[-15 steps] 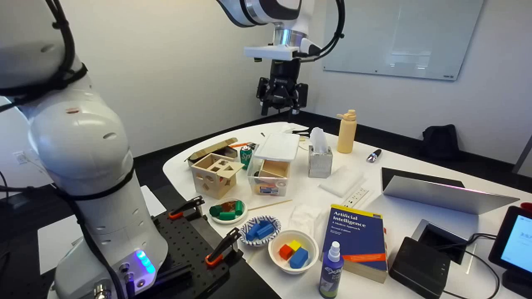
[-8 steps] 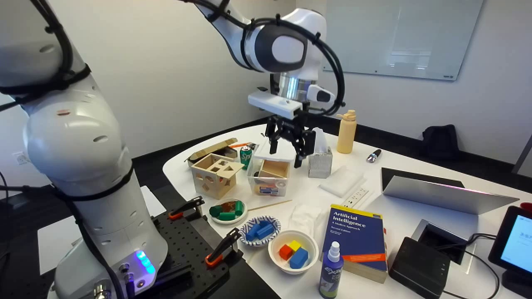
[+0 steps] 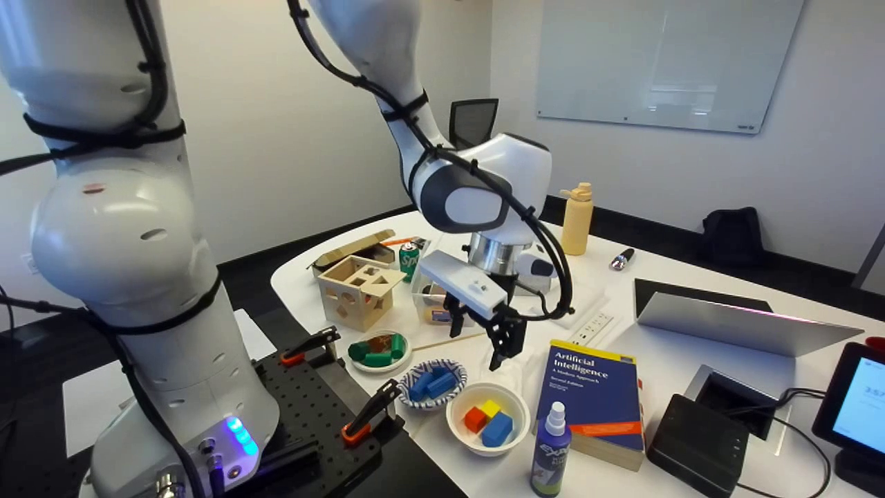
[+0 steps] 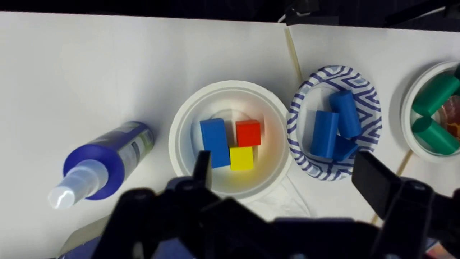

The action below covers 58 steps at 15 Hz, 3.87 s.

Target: Remove the orange block from the white bowl and put it in the shape sorter through the square opening

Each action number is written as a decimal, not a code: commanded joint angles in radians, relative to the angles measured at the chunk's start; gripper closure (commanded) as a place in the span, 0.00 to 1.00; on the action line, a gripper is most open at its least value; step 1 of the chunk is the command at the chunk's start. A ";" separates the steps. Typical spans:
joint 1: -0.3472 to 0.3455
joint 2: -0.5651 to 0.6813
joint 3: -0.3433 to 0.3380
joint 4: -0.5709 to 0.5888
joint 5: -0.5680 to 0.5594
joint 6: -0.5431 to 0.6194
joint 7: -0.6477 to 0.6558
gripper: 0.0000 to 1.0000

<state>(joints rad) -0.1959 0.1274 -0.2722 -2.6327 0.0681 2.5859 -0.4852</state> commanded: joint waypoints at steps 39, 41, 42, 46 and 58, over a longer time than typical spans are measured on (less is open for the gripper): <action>-0.190 0.572 0.208 0.269 -0.054 0.214 0.099 0.69; -0.193 0.567 0.212 0.266 -0.056 0.210 0.104 0.64; -0.194 0.564 0.214 0.262 -0.056 0.211 0.103 0.59; -0.196 0.559 0.225 0.252 -0.054 0.212 0.097 0.29; -0.177 0.597 0.223 0.271 -0.056 0.217 0.109 0.92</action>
<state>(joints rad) -0.3830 0.7205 -0.0460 -2.3644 0.0317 2.7835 -0.4206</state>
